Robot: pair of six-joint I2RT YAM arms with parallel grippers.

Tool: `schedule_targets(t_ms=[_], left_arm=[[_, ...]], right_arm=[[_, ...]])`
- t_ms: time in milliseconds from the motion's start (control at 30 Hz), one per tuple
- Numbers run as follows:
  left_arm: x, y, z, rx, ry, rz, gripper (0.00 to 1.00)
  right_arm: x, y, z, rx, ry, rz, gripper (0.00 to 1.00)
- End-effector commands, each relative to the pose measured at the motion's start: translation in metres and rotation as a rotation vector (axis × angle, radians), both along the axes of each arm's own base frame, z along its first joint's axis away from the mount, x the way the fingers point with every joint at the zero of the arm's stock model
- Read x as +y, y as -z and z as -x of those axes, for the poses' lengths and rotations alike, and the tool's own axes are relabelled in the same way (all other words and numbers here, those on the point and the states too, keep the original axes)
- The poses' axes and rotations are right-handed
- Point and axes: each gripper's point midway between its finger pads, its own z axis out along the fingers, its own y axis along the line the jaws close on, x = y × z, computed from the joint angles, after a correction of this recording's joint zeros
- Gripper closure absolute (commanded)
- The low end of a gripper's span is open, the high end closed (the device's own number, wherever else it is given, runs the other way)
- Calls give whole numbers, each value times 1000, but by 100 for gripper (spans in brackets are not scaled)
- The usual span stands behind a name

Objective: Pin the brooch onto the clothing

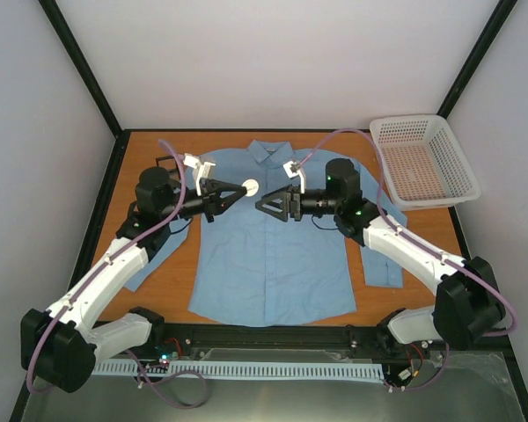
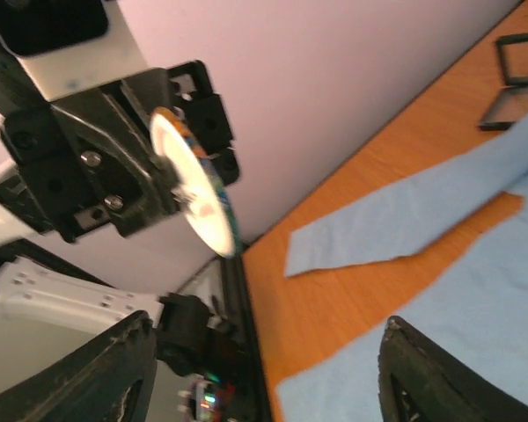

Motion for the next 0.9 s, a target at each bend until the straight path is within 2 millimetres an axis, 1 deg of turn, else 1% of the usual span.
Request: schedule_targets(t_ms=[0, 33, 100, 133, 200, 467, 567, 600, 633, 767, 800, 867], left_arm=[[-1, -35, 5, -33, 5, 105, 99], [-1, -39, 6, -29, 9, 125, 99], [-1, -48, 9, -40, 21, 157, 99], [-1, -50, 10, -40, 24, 167, 99], [-1, -53, 11, -37, 31, 183, 99], [-3, -52, 19, -14, 82, 221, 99], [-3, -53, 21, -19, 89, 227, 99], [-2, -53, 22, -18, 88, 228, 99], [-2, -54, 22, -18, 87, 229, 99], [-3, -52, 22, -13, 90, 218, 98], [-3, -49, 21, -4, 84, 207, 92], [-2, -48, 16, 6, 54, 172, 62]], right_arm=[[20, -42, 10, -69, -57, -150, 40], [21, -46, 9, -71, -50, -165, 45], [22, -53, 9, -79, -41, -202, 52], [22, -54, 7, -73, -30, -212, 57], [22, -57, 7, -72, -39, -232, 64], [24, -68, 2, -84, -30, -271, 82], [26, -70, 0, -86, -27, -276, 86], [26, -73, 1, -93, -36, -285, 96], [26, -74, 1, -94, -40, -291, 97], [22, -80, 3, -123, -31, -321, 97], [19, -81, 4, -136, -22, -326, 98], [15, -82, 5, -181, -21, -308, 98]])
